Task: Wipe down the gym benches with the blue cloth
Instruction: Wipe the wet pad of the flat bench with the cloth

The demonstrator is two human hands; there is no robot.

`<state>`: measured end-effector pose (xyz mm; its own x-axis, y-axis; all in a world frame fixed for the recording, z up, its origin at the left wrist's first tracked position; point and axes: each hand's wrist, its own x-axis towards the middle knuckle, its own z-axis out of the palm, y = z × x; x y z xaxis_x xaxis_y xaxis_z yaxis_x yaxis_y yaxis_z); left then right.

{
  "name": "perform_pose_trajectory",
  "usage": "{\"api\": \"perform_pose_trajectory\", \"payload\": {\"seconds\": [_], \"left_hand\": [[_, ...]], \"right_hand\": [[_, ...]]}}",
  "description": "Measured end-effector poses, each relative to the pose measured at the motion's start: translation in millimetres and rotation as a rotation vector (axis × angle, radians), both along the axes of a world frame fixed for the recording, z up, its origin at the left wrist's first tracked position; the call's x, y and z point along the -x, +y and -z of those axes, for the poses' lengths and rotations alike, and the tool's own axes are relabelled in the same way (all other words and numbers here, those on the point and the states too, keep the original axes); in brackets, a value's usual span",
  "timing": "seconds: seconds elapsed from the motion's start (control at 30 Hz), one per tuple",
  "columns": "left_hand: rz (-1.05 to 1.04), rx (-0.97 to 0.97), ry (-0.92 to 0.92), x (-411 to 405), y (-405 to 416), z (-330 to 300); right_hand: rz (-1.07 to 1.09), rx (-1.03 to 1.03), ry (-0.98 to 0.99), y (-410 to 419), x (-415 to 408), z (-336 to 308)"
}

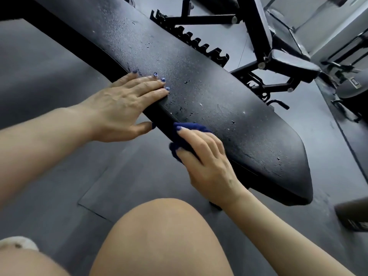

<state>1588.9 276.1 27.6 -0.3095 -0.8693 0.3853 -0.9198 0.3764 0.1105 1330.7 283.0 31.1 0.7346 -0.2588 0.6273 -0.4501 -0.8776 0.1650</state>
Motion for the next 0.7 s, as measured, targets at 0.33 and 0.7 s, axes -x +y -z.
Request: {"api": "perform_pose_trajectory", "payload": {"seconds": [0.33, 0.7], "left_hand": [[-0.003, 0.002, 0.029, 4.7, 3.4, 0.2], [-0.198, 0.014, 0.546, 25.4, 43.0, -10.6]], "right_hand": [[0.045, -0.325, -0.076, 10.6, 57.8, -23.6], [-0.065, -0.56, -0.074, -53.5, -41.8, -59.0]]}}
